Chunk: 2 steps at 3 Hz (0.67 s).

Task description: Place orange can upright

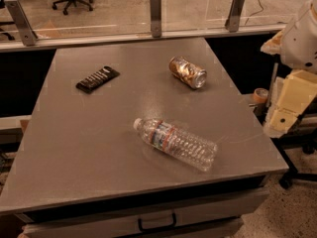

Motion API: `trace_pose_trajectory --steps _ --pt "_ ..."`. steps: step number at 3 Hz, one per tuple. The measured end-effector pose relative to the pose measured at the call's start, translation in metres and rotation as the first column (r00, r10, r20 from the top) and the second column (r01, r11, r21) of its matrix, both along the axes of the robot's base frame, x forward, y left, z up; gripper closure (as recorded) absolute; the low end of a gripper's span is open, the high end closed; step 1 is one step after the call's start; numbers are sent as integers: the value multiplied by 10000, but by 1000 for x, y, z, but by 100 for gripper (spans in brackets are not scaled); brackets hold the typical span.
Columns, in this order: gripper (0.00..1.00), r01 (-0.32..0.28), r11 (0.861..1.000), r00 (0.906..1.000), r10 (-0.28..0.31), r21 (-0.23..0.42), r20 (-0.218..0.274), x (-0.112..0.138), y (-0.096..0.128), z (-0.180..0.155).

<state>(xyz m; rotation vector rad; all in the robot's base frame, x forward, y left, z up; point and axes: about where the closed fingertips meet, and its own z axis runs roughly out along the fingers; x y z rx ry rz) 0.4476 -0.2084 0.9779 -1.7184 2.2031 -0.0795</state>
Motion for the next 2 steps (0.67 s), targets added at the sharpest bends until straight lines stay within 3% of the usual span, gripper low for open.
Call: trace_pose_trajectory --steps 1,2 --pt "0 -136 9982 9999 134 590 35 38 31 -9" --pt "0 146 9923 9998 -157 1229 81 93 65 -22"
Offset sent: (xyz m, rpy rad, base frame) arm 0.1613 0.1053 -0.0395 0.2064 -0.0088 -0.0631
